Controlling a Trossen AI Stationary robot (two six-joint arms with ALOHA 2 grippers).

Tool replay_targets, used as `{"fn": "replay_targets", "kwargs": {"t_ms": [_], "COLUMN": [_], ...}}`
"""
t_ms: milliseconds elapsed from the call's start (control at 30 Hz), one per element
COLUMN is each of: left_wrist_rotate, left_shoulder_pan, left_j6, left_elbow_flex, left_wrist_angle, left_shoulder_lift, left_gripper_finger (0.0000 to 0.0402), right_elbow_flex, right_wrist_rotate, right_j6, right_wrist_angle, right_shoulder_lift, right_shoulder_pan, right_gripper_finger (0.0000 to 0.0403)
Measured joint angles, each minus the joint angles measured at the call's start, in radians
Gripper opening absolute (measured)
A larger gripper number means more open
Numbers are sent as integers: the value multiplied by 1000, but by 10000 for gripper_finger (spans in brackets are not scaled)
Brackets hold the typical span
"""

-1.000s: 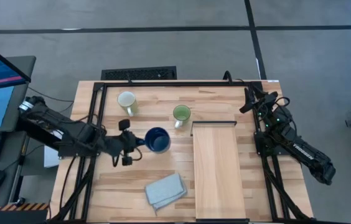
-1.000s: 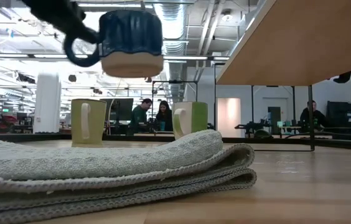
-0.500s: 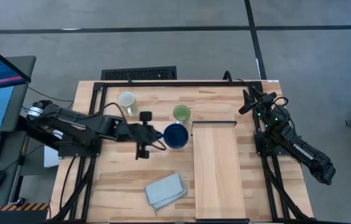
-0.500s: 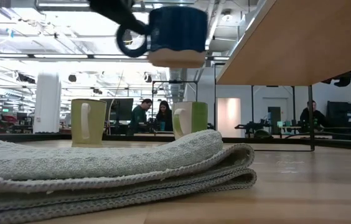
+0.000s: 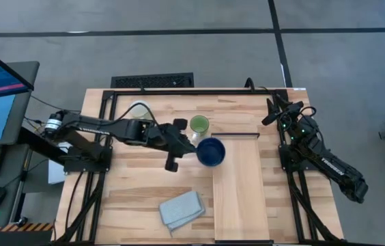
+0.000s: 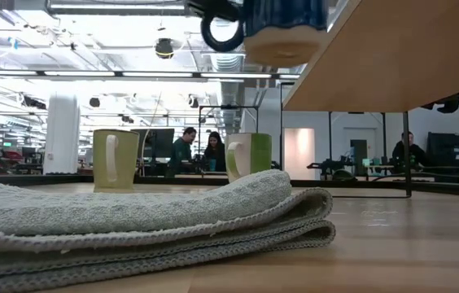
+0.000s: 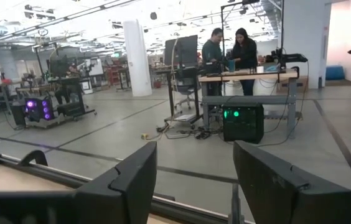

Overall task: Stack small to large cups/mugs on shelf
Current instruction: Put the blue cup on the shelf

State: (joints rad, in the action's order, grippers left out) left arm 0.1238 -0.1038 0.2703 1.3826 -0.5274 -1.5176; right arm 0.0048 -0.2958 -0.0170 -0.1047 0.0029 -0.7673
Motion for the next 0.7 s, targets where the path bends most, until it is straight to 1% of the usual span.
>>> {"fn": "replay_targets", "kwargs": {"t_ms": [67, 300, 467, 567, 700], "left_wrist_rotate": [-18, -21, -43, -77, -75], "left_shoulder_pan": [8, 35, 34, 35, 35], "left_j6": [0, 0, -1, -4, -10], "left_elbow_flex": [19, 105, 171, 209, 235], "left_wrist_angle": [6, 1, 20, 31, 55], "left_shoulder_lift": [-21, -119, -173, -207, -246], "left_gripper_finger": [45, 45, 45, 45, 45], "right_elbow_flex": [0, 0, 0, 0, 0], "right_wrist_rotate": [0, 0, 0, 0, 0], "right_j6": [0, 0, 0, 0, 0], "right_wrist_angle": [0, 1, 3, 3, 7], "right_shoulder_lift": [0, 0, 0, 0, 0], "right_shoulder_pan": [0, 0, 0, 0, 0], "right_gripper_finger": [235, 235, 235, 235, 235]}}
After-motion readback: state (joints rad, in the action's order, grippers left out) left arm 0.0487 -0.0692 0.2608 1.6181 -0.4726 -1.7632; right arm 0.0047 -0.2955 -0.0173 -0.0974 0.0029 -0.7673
